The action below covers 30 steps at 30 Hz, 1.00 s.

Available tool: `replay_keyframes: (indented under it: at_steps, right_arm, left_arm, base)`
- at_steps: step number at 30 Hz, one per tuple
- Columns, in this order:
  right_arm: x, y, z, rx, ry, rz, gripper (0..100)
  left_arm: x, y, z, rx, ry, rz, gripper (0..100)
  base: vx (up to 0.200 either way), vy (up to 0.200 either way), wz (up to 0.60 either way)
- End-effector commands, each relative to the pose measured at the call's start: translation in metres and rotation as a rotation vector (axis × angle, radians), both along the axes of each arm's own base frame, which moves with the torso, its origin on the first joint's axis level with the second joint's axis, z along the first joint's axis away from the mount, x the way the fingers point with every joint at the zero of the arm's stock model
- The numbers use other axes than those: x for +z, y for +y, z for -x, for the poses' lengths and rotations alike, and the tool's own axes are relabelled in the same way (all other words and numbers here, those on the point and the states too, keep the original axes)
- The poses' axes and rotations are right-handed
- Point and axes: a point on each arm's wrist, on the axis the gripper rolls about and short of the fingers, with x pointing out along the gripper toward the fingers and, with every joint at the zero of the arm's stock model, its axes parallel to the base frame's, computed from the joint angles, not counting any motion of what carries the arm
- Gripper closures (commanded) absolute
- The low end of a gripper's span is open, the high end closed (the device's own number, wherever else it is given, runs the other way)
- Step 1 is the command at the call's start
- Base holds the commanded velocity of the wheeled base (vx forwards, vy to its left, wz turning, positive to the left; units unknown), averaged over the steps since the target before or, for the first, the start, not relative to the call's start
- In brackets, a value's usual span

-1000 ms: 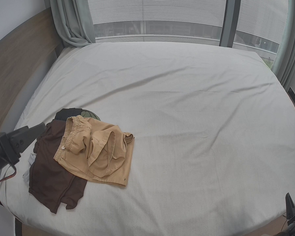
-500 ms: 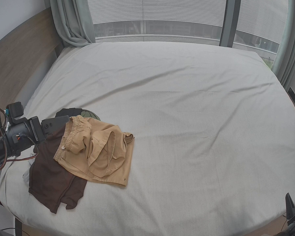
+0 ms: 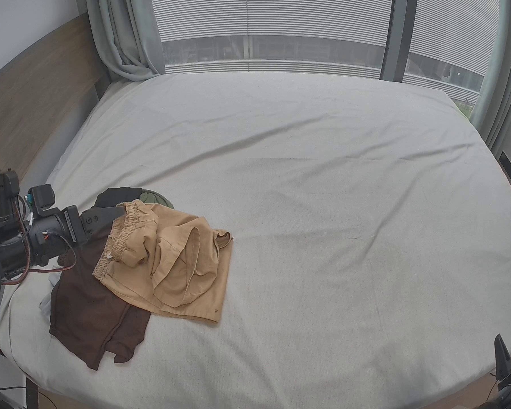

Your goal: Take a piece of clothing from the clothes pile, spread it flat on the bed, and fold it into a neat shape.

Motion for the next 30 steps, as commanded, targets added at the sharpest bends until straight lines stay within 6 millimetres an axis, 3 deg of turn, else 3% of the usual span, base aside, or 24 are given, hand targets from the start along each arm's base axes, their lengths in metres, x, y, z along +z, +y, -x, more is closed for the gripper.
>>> replay_keyframes:
  at_steps: [1,22,30]
  right_arm:
    - [-0.005,0.0,-0.001,0.0,0.012,0.0,0]
    - [-0.005,0.0,-0.001,0.0,0.009,0.002,0]
    - [-0.005,0.0,-0.001,0.0,0.009,0.002,0]
  left_arm:
    - [-0.016,0.01,-0.016,0.017,0.046,0.011,0]
    - [-0.064,0.057,-0.076,-0.002,0.137,0.101,0]
    - [-0.081,0.063,-0.097,-0.001,0.16,0.108,0]
  base:
    - [0.0,0.0,0.0]
    - [0.0,0.0,0.0]
    - [0.0,0.0,0.0]
